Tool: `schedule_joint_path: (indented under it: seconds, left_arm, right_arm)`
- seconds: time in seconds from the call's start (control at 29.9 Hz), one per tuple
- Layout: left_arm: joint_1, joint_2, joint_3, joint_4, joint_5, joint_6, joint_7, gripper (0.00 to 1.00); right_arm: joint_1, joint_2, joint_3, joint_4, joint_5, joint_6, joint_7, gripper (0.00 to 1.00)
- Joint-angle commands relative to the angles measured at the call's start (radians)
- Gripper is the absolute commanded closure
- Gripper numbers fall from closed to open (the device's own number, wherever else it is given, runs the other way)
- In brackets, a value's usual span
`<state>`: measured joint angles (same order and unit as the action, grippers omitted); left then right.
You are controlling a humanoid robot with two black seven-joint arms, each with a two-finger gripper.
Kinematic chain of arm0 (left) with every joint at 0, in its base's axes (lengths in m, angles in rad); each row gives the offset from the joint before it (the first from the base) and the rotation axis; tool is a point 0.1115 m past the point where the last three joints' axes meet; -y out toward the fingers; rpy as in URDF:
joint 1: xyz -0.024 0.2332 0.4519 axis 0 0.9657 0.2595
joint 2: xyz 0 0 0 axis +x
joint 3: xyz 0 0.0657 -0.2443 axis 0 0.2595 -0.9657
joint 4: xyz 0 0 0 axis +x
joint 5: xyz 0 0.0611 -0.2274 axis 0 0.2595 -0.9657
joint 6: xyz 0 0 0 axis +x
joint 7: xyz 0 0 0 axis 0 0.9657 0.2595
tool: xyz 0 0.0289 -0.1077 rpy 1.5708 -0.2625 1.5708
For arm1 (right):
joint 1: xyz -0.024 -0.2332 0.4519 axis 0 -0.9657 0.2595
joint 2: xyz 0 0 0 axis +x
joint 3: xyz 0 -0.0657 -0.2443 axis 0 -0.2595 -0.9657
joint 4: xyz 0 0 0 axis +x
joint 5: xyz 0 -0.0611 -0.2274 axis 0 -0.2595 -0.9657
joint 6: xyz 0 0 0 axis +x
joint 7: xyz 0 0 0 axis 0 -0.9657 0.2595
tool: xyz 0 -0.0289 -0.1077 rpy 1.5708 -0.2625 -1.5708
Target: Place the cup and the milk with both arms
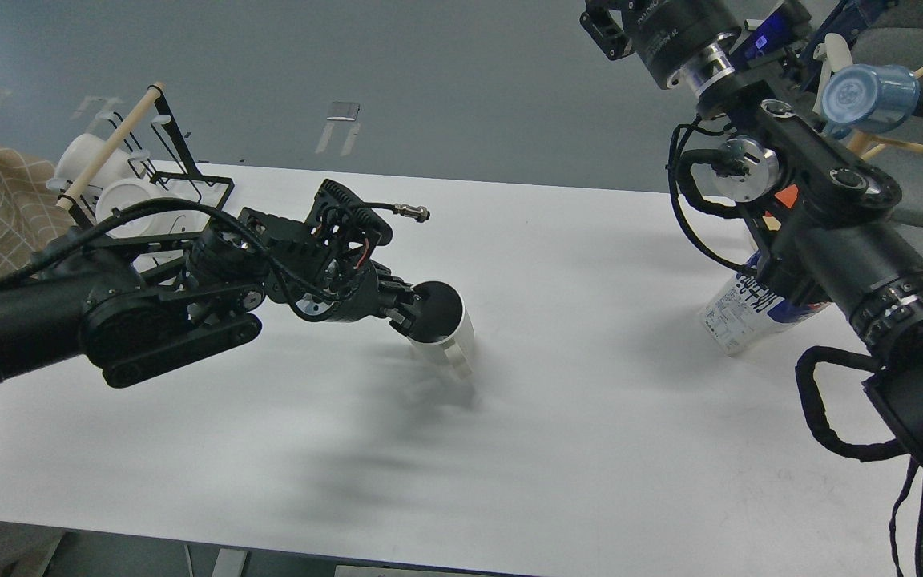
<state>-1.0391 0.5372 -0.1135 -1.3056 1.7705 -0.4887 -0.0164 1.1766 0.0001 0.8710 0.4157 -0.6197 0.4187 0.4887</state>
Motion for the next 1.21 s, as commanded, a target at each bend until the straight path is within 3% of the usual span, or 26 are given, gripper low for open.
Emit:
schedule_joint_path:
  seconds: [0.0, 0.17, 0.33, 0.5, 0.67, 0.77, 0.9, 0.97, 1.17]
  left_arm:
    - [0.007, 0.001, 0.0, 0.002, -0.002, 0.0, 0.001, 0.75]
    - [0.002, 0.004, 0.0, 0.002, -0.005, 0.0, 0.0, 0.66]
    - [-0.006, 0.004, -0.015, 0.0, -0.008, 0.0, 0.0, 0.2]
    - [-0.094, 0.02, -0.018, 0.0, -0.109, 0.0, -0.007, 0.09]
    - [-0.203, 0.112, -0.043, -0.001, -0.288, 0.0, -0.007, 0.04]
    - [-0.213, 0.151, -0.133, -0.001, -0.414, 0.0, -0.002, 0.03]
    - [-0.193, 0.185, -0.326, 0.009, -0.577, 0.0, 0.018, 0.02]
    - [-0.177, 0.185, -0.36, 0.022, -0.6, 0.0, 0.019, 0.02]
    - [-0.116, 0.184, -0.414, 0.034, -0.785, 0.0, 0.035, 0.02]
  right_arm:
    - [-0.002, 0.0, -0.001, 0.0, 0.0, -0.003, 0.0, 0.0]
    - [-0.003, 0.0, -0.001, 0.0, 0.0, -0.003, 0.0, 0.0]
    - [-0.005, 0.0, -0.001, 0.0, 0.0, -0.005, 0.0, 0.0]
    - [-0.005, -0.026, -0.003, 0.005, 0.002, 0.0, 0.0, 0.0]
    - [0.015, -0.087, -0.009, 0.018, 0.002, 0.003, 0.0, 0.0]
    - [0.029, -0.161, -0.035, 0.073, -0.011, 0.002, 0.0, 0.0]
    - [0.04, -0.375, -0.196, 0.256, -0.034, -0.027, 0.0, 0.0]
    - [0.038, -0.443, -0.231, 0.314, -0.044, -0.044, 0.0, 0.0]
    - [-0.043, -0.805, -0.279, 0.621, -0.265, -0.089, 0.0, 0.0]
